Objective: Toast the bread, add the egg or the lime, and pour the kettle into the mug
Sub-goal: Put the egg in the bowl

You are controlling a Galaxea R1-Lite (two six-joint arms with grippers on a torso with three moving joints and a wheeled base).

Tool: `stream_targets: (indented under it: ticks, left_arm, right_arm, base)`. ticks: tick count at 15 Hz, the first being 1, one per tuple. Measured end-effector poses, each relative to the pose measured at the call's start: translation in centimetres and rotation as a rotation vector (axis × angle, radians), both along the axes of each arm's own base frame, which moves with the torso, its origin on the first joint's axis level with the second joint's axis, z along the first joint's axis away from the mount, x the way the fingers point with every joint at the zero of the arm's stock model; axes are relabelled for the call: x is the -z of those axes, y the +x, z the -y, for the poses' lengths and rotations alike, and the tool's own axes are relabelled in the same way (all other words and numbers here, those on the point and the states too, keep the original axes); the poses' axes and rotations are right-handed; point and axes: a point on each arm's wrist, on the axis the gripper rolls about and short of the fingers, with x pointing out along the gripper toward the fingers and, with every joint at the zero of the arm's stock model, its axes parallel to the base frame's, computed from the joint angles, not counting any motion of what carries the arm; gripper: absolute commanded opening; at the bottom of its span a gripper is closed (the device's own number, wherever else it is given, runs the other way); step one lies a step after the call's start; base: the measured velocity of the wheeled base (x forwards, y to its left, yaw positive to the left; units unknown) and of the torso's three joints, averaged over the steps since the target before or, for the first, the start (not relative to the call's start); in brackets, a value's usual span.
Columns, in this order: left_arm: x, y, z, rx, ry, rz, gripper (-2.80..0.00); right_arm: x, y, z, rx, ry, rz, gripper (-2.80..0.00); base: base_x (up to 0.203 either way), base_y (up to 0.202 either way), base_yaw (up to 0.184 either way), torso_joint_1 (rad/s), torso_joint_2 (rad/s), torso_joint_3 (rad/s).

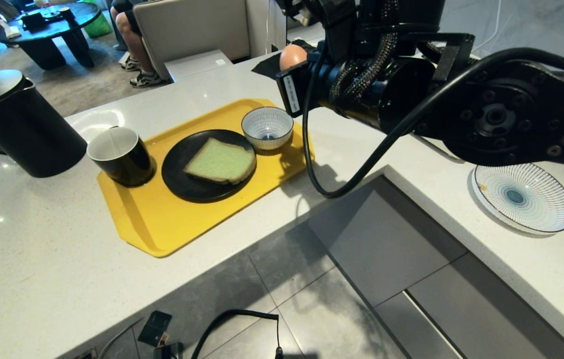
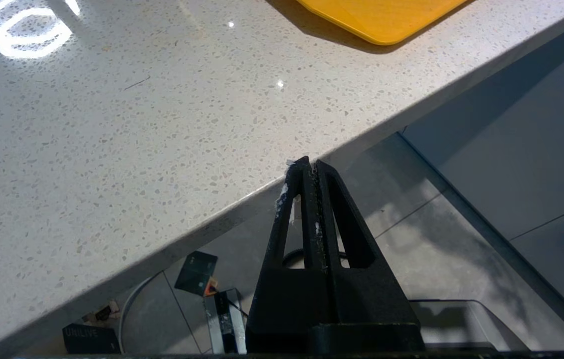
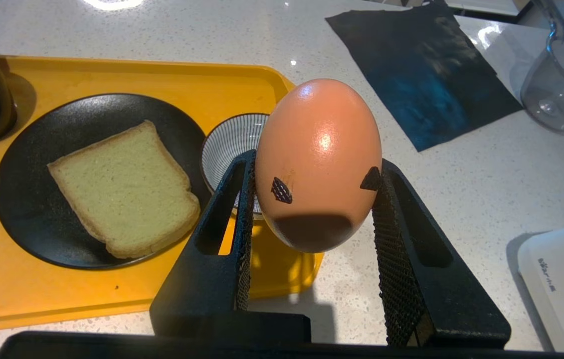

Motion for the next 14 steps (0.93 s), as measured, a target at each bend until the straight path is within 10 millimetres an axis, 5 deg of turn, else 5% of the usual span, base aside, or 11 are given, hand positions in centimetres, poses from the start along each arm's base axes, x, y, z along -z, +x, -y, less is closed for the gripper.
stream_targets:
  ticks: [14]
  left_arm:
    - [0.0,0.0,0.0,0.0,0.0,0.0,-2.8]
  right_arm:
    - [-3.0,-2.6,2.9,0.0,0.012,0.01,-2.8]
  base:
    - [0.0,0.0,0.0,0.0,0.0,0.0]
